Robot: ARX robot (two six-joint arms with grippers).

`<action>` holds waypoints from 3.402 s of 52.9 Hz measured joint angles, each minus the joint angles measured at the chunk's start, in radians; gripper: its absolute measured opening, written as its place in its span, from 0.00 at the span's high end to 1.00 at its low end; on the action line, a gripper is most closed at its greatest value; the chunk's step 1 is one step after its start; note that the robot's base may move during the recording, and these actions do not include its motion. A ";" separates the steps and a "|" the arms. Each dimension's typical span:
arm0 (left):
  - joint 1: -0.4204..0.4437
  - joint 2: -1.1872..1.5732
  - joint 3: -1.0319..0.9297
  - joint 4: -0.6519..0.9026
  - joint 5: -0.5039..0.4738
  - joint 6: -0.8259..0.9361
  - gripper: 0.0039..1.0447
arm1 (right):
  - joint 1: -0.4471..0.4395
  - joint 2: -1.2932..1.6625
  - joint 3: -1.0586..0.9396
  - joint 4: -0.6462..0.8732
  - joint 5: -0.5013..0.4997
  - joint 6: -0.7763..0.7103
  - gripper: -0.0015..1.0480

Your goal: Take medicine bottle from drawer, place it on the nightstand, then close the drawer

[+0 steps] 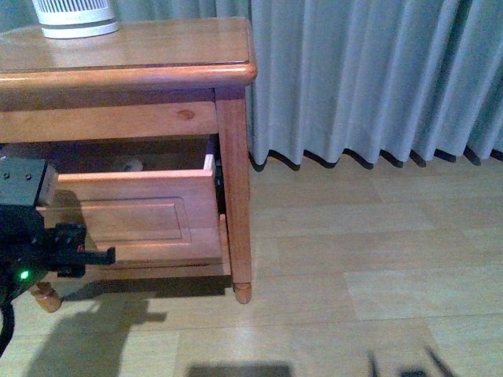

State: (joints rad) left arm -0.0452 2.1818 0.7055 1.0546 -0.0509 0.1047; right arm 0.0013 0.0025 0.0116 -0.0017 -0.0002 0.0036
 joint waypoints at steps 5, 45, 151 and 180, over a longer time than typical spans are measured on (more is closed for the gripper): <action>-0.001 -0.056 -0.084 -0.008 0.002 0.005 0.76 | 0.000 0.000 0.000 0.000 0.000 0.000 0.07; -0.011 -0.360 -0.280 -0.328 -0.027 0.065 0.76 | 0.000 0.000 0.000 0.000 0.000 0.000 0.07; 0.039 -2.084 -0.589 -1.079 0.048 -0.116 0.98 | 0.000 0.000 0.000 0.000 0.000 0.000 0.07; 0.040 -2.171 -0.692 -1.060 0.048 -0.113 0.97 | 0.000 0.000 0.000 0.000 0.000 0.000 0.07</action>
State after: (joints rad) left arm -0.0051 0.0105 0.0135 -0.0051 -0.0025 -0.0086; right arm 0.0013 0.0025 0.0116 -0.0017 -0.0002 0.0036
